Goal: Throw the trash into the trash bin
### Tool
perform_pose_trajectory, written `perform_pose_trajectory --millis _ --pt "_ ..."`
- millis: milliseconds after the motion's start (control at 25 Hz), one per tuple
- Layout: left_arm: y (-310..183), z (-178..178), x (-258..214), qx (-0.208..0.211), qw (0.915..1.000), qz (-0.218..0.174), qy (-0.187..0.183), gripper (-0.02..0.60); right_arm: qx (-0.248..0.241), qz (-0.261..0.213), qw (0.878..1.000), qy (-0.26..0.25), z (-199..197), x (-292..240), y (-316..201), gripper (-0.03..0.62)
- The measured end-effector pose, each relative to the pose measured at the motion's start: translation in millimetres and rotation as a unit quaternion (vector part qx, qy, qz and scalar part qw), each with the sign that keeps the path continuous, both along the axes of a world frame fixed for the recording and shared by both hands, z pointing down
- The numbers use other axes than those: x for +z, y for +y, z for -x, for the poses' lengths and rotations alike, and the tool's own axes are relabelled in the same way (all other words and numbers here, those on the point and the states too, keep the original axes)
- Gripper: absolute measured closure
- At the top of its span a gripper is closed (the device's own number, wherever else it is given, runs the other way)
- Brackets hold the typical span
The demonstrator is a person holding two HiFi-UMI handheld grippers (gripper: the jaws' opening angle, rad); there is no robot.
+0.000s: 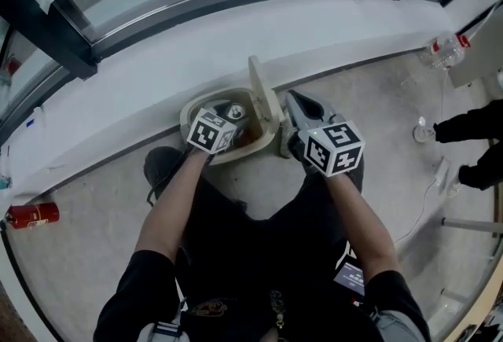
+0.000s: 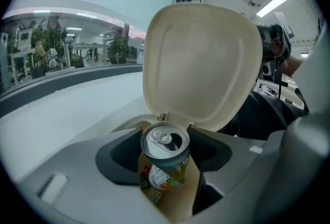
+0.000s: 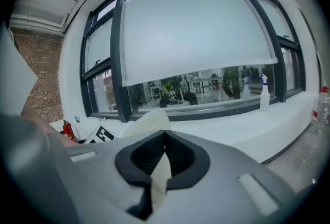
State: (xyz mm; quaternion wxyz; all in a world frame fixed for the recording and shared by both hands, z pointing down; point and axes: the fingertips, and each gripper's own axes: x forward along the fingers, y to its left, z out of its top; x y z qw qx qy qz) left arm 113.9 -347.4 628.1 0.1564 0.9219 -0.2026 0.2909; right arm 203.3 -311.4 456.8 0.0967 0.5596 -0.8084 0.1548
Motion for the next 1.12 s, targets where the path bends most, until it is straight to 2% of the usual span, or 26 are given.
perform_pose_trajectory --millis 120,280,480,560,760,960,1120 --pt "2.9 -2.8 14.8 0.008 0.9997 0.019 -0.017 0.301 -0.007 0.01 1.0 -0.002 0.7 9.2 2.3 0.591" --pt "5.0 -5.4 23.4 0.017 0.9989 0.032 -0.028 0.229 -0.011 0.016 1.0 -0.006 -1.3 14.6 1.8 0.591" --pt "5.1 -7.1 8.5 0.018 0.9996 0.018 -0.007 0.225 -0.04 -0.007 0.999 0.001 9.3 6.6 0.9 0.591" --pt "1.7 -5.8 -6.3 0.021 0.9998 -0.002 0.004 0.273 -0.051 -0.016 0.999 0.004 14.5 1.6 -1.3 0.591" --pt "3.8 -1.5 -43.0 0.022 0.9983 -0.045 0.032 0.574 -0.066 -0.017 0.998 0.0 17.7 -2.8 -3.8 0.591" --pt "-1.1 16.4 -69.8 0.007 0.9965 -0.074 0.037 0.575 -0.09 -0.013 0.996 -0.018 30.9 -3.4 -14.1 0.591" --pt "-6.5 37.5 -86.7 -0.013 0.9934 -0.112 0.021 0.575 -0.113 -0.01 0.994 -0.009 49.9 -0.8 -16.2 0.591"
